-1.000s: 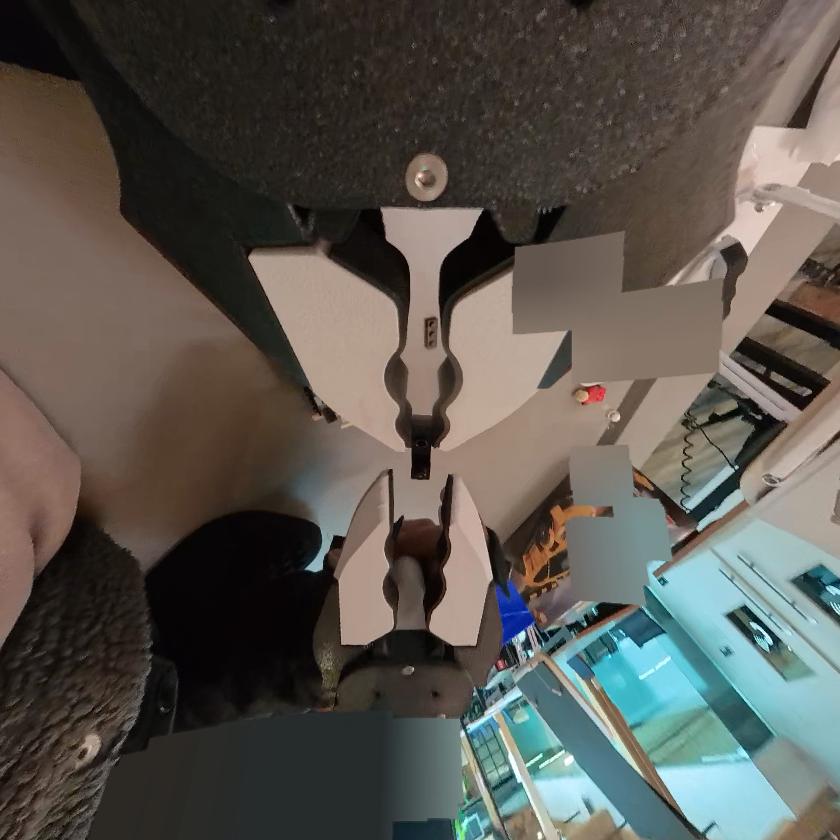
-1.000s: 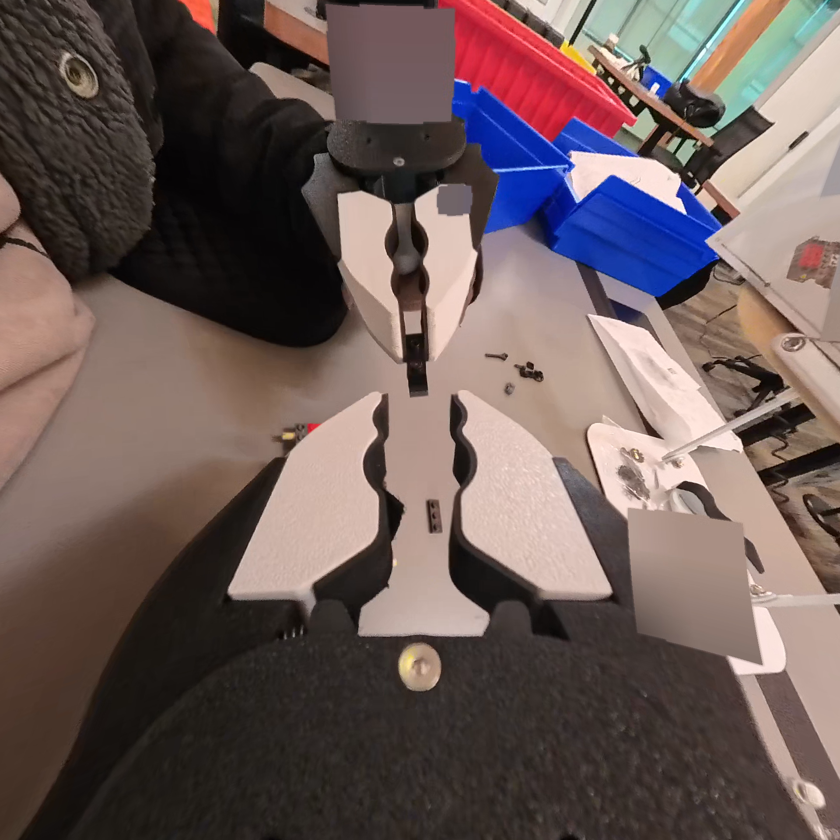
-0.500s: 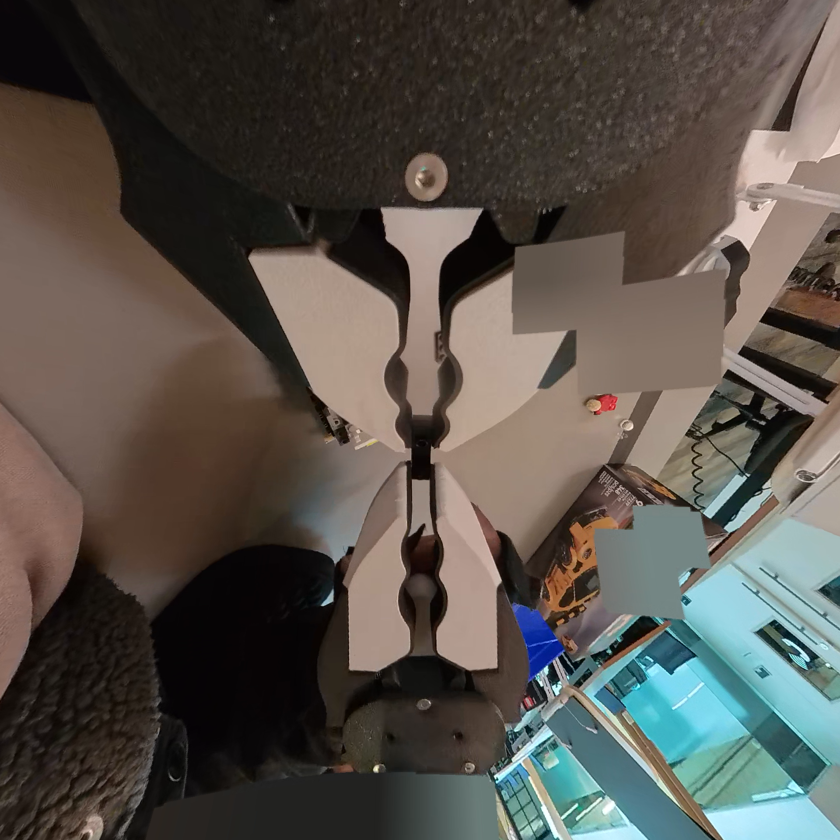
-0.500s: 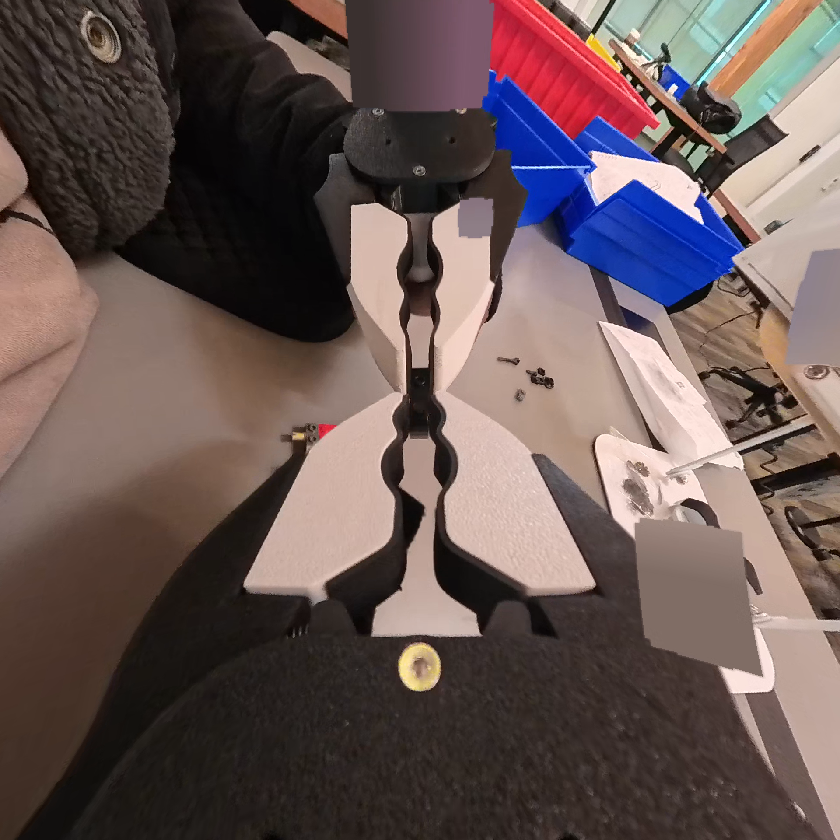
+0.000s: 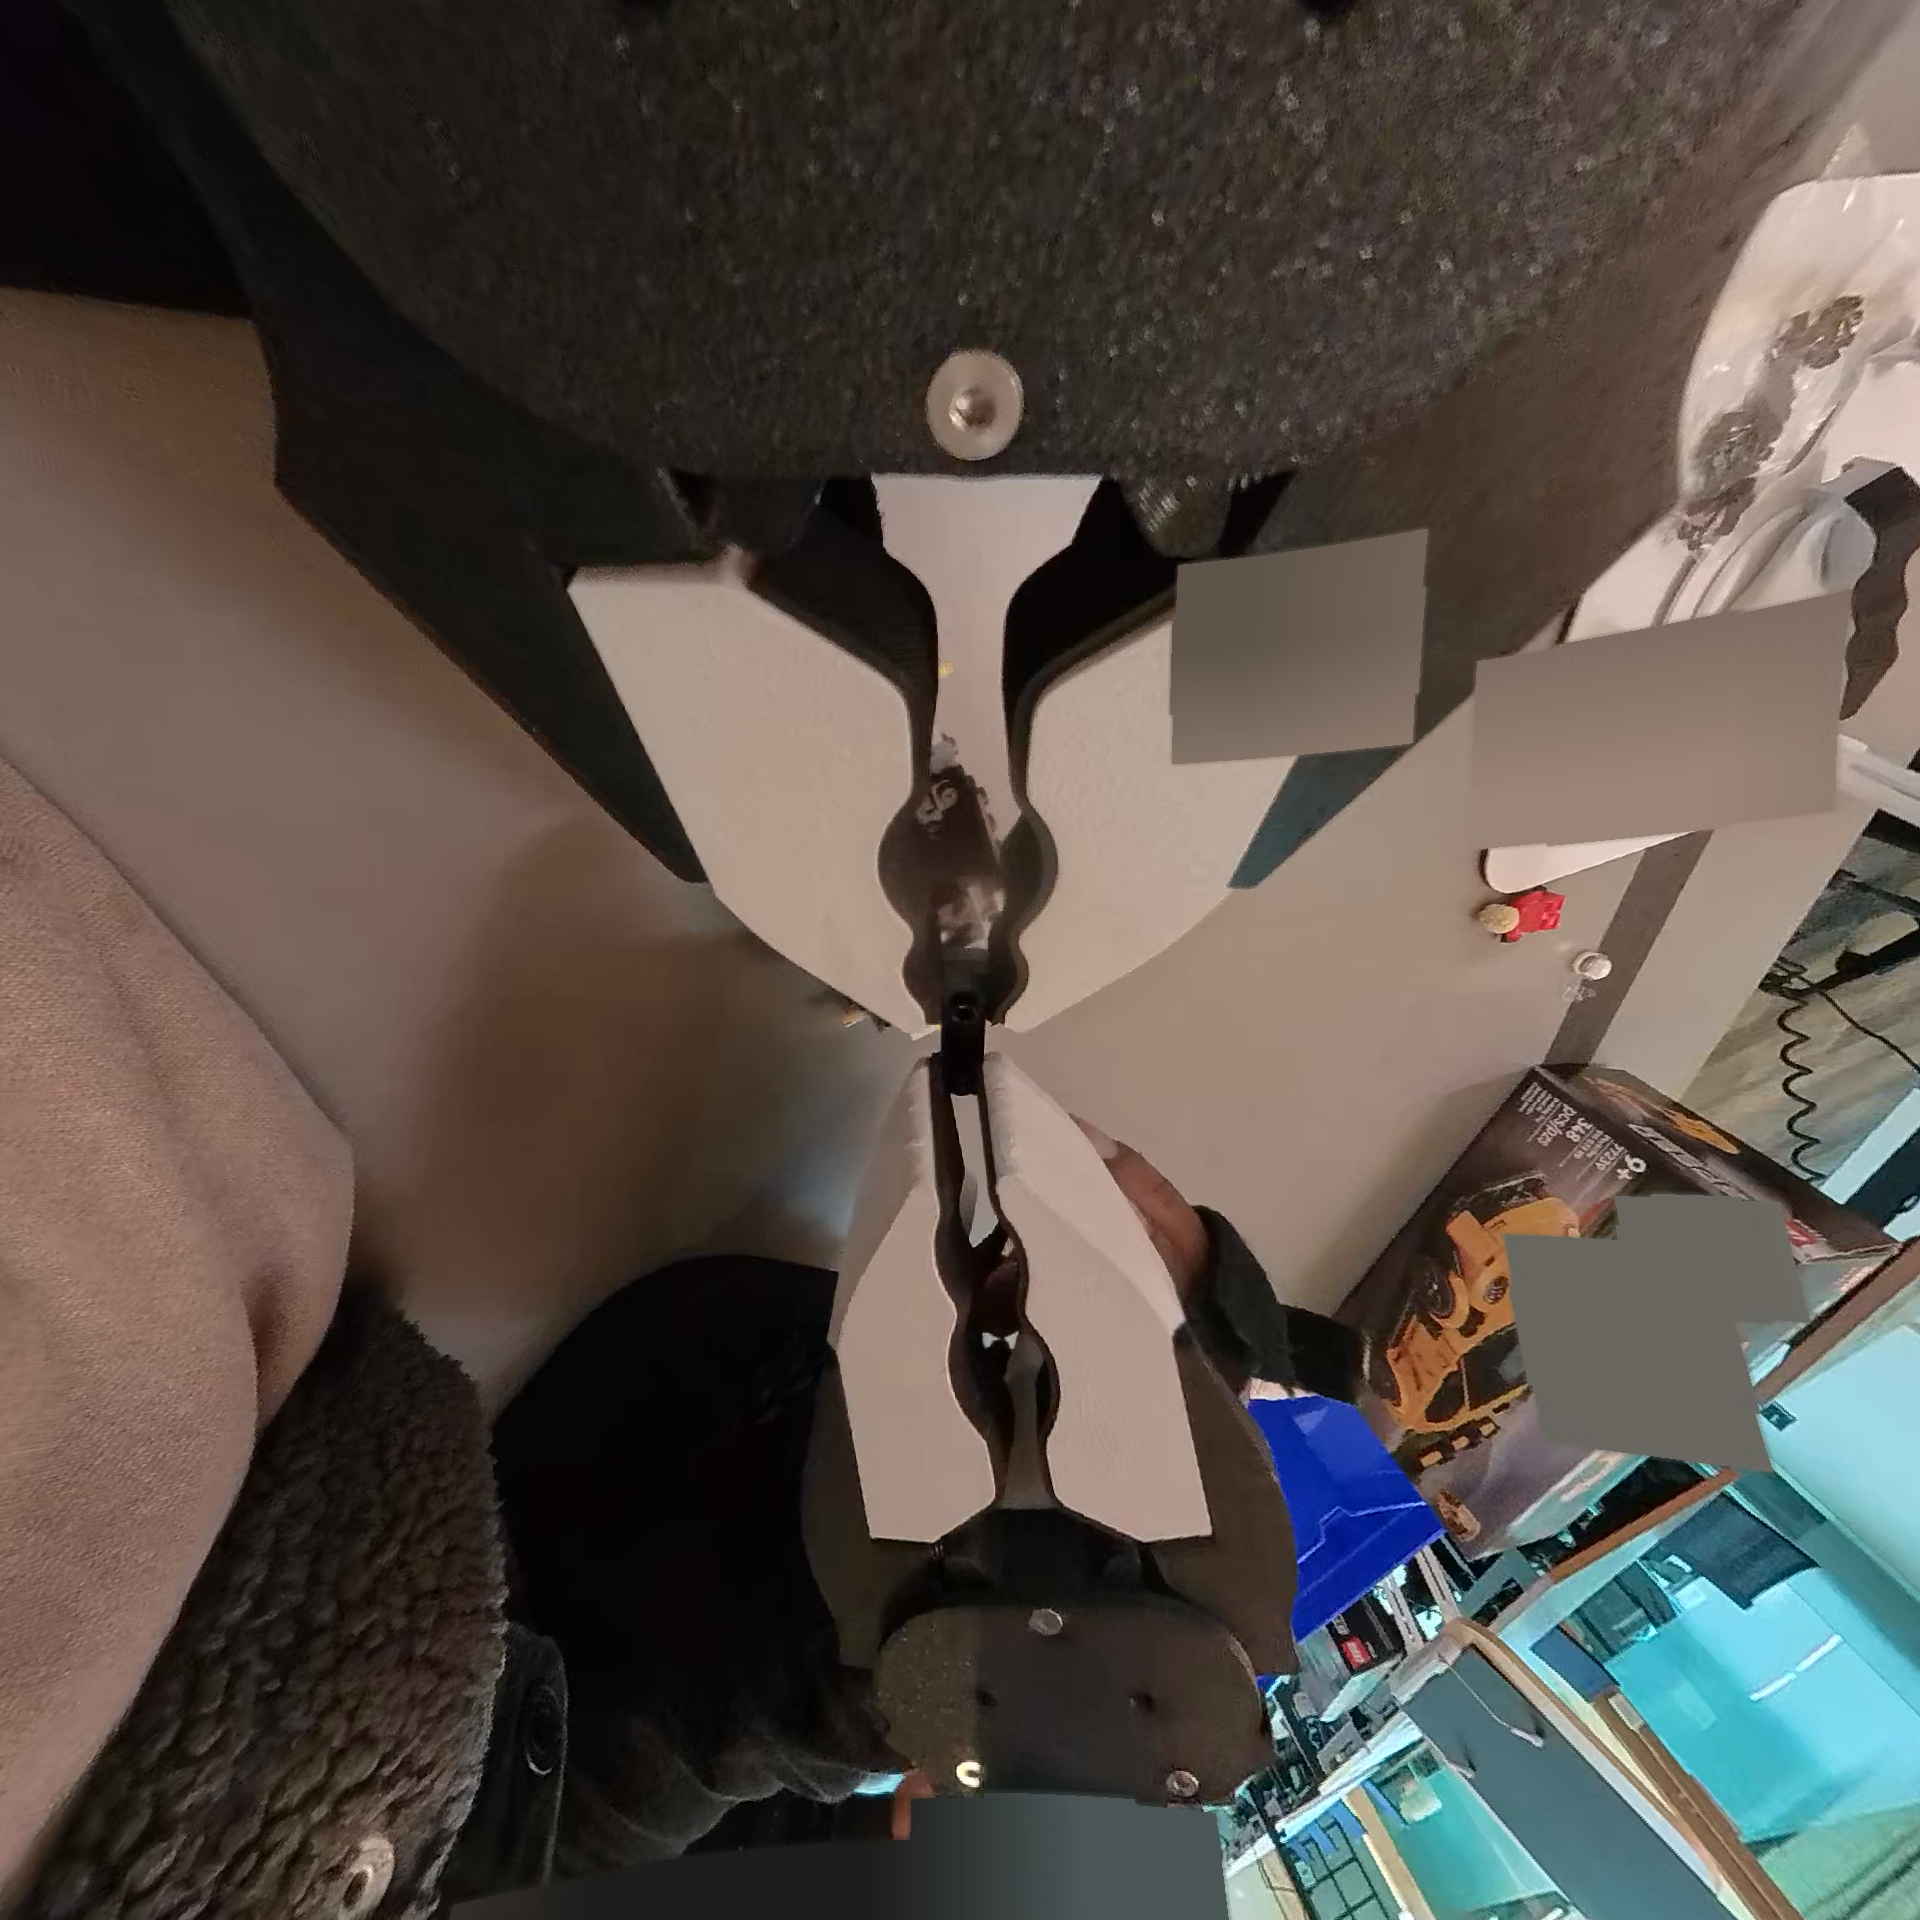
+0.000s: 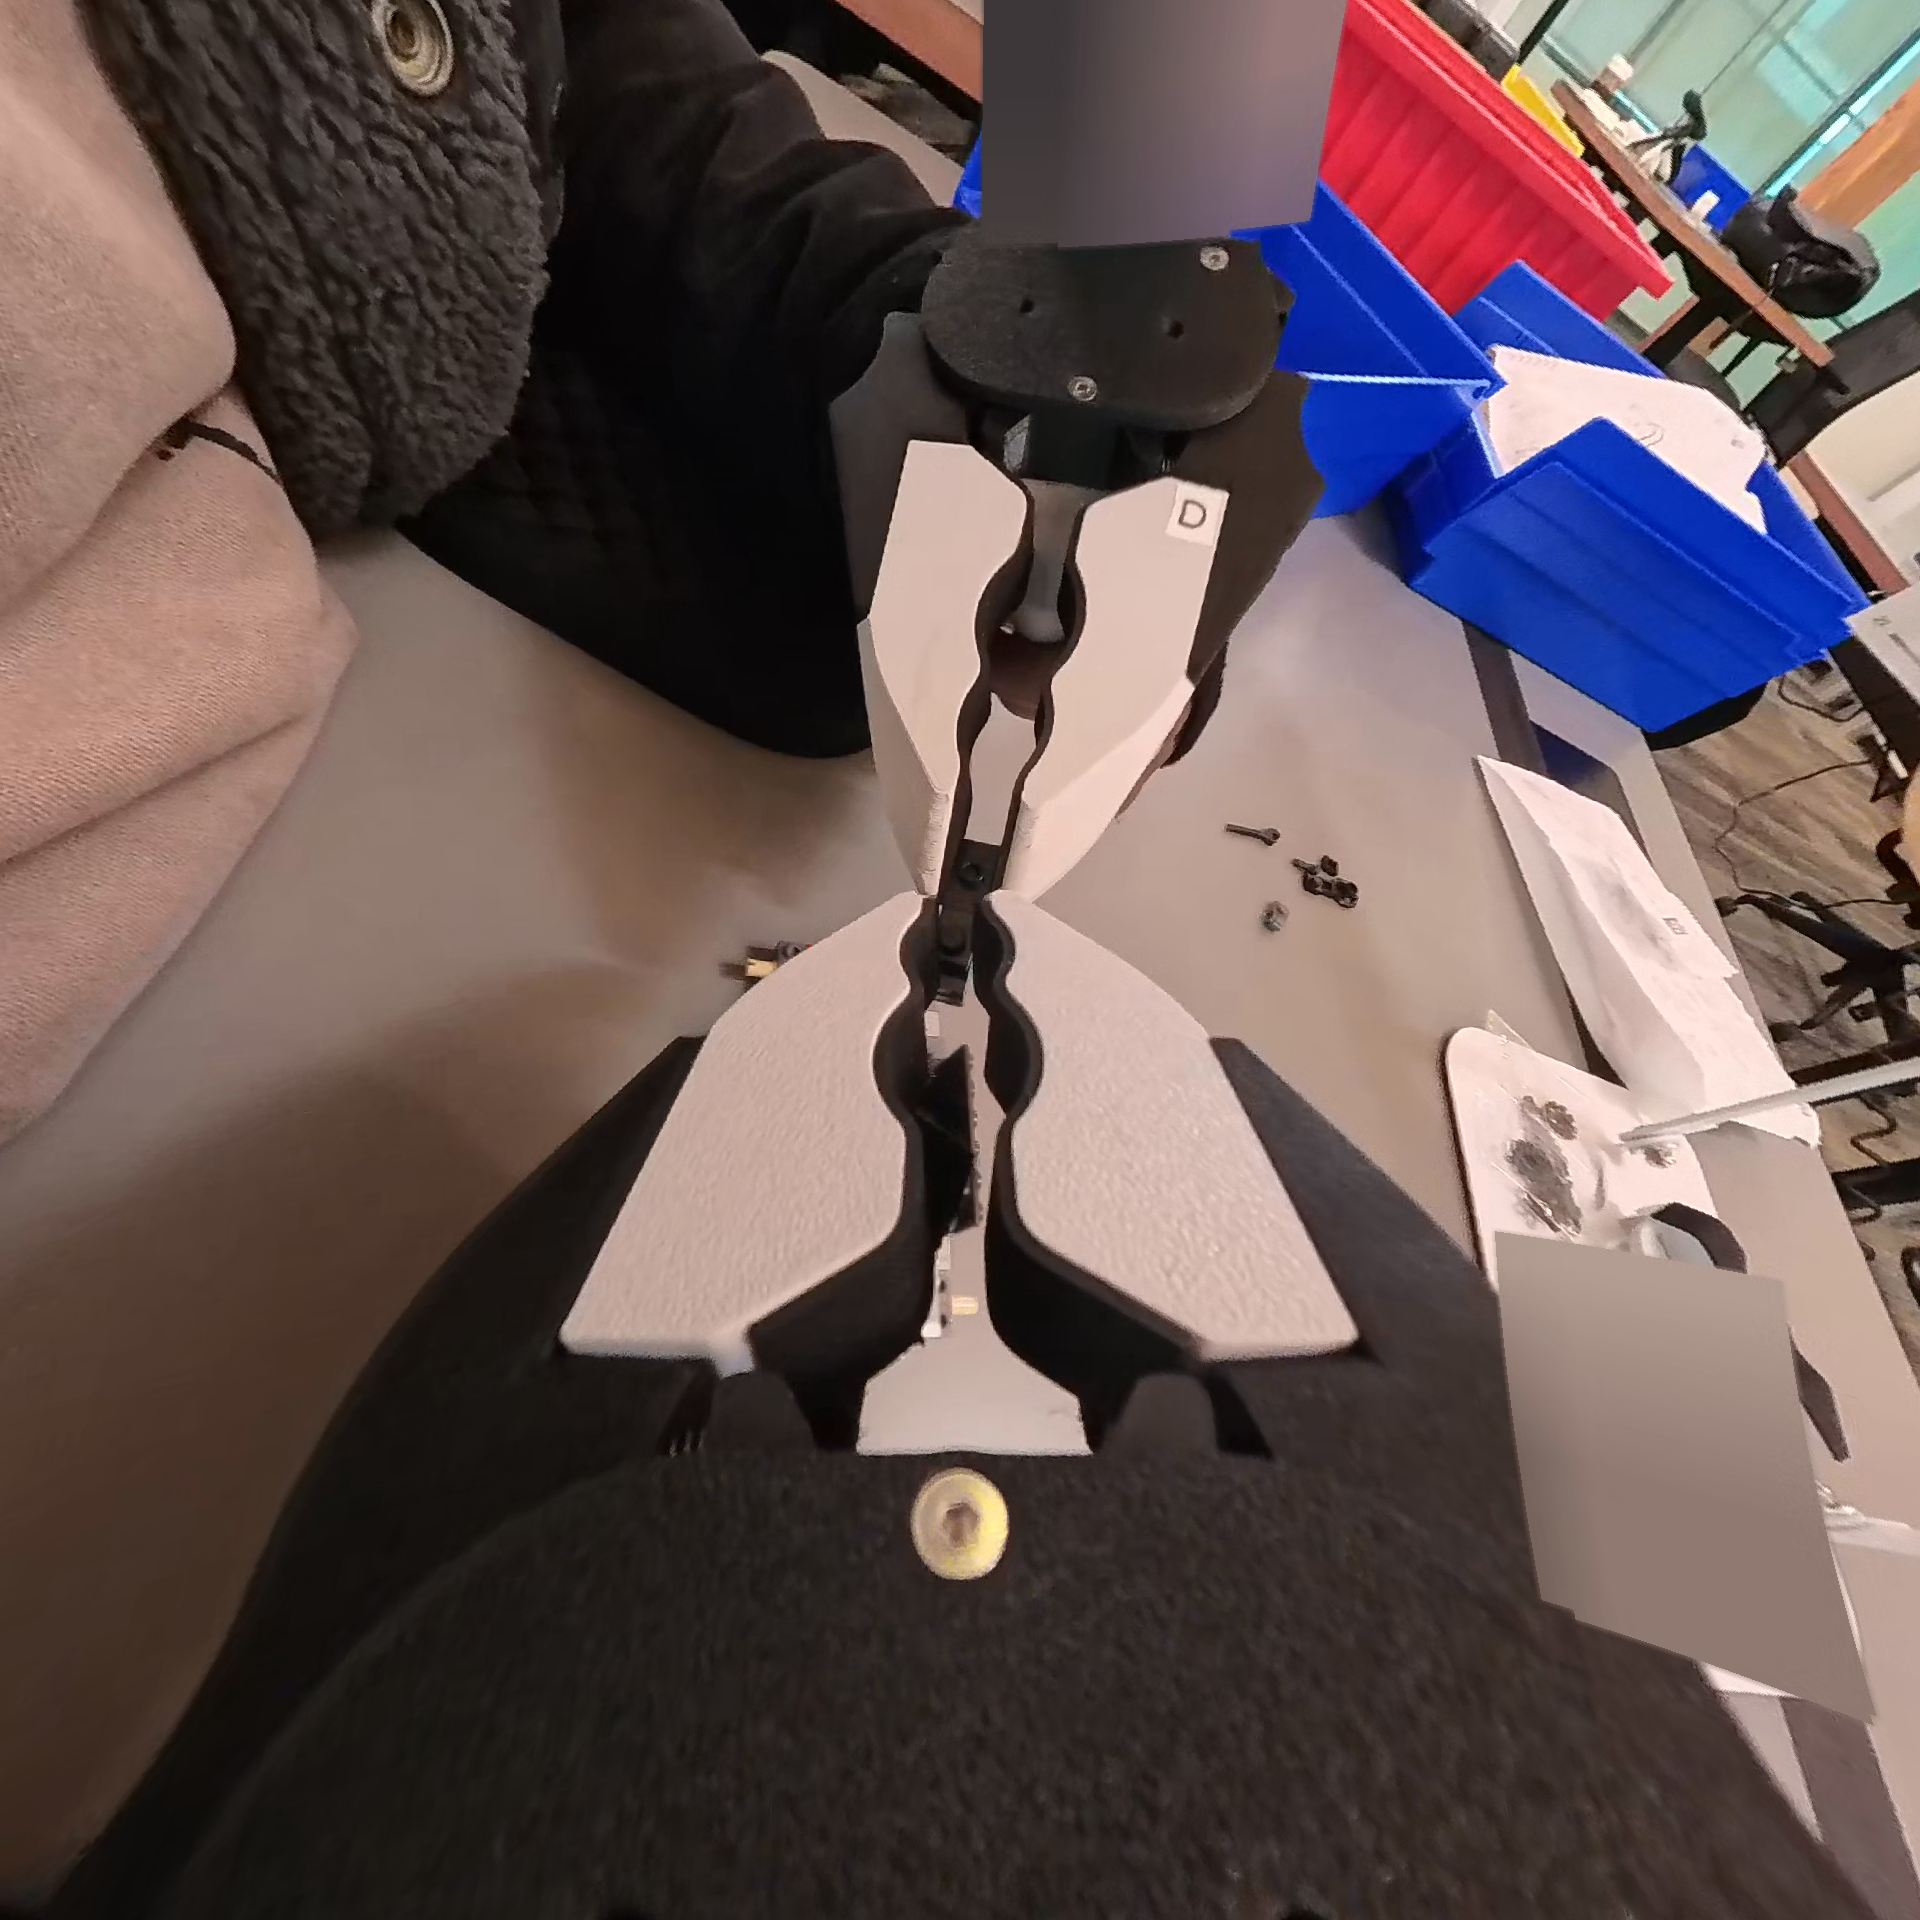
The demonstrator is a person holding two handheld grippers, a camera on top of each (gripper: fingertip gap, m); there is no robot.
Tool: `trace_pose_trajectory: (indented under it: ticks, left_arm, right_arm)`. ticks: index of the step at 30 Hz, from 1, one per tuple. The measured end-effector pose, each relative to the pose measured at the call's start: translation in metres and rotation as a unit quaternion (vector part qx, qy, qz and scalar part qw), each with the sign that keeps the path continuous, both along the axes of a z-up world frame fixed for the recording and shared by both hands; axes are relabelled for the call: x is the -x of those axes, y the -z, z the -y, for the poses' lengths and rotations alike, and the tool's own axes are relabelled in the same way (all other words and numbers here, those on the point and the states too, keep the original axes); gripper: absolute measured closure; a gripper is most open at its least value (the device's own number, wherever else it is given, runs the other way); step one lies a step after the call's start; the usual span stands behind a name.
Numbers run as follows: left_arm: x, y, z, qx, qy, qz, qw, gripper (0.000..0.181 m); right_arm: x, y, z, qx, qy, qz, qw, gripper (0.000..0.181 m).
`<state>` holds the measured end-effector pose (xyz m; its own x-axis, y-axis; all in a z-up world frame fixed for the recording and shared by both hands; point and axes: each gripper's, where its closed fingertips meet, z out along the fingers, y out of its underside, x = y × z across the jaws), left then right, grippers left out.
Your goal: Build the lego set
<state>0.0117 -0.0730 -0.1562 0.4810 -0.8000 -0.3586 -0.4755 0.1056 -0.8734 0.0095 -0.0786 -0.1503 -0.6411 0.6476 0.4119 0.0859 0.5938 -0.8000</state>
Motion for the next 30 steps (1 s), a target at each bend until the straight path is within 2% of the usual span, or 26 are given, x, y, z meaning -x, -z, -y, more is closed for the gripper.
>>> trace_pose_trajectory:
  ticks: [5,9,12,18,25,30]
  left_arm:
    - [0.000,-0.001,0.001,-0.001,0.002,0.002,1.000,0.173]
    - [0.006,-0.007,-0.003,-0.005,-0.014,0.018,1.000,0.173]
    - [0.009,-0.010,-0.006,-0.017,-0.026,0.024,0.999,0.173]
    - [0.013,-0.016,-0.009,-0.042,-0.043,0.023,0.998,0.173]
    - [0.011,-0.015,-0.009,-0.044,-0.043,0.016,0.998,0.173]
    - [0.007,-0.012,-0.004,-0.027,-0.026,0.013,0.999,0.173]
  right_arm:
    - [0.000,0.002,0.004,0.002,-0.008,0.001,1.000,0.181]
    - [0.001,-0.015,-0.002,0.033,0.014,-0.019,0.999,0.181]
    - [0.000,-0.025,-0.012,0.057,0.026,-0.025,0.998,0.168]
    - [0.006,-0.015,-0.020,0.030,0.055,-0.014,0.998,0.163]
    - [0.009,-0.011,-0.015,0.012,0.058,-0.018,0.998,0.173]
    - [0.005,-0.007,-0.011,0.006,0.038,-0.011,0.999,0.173]
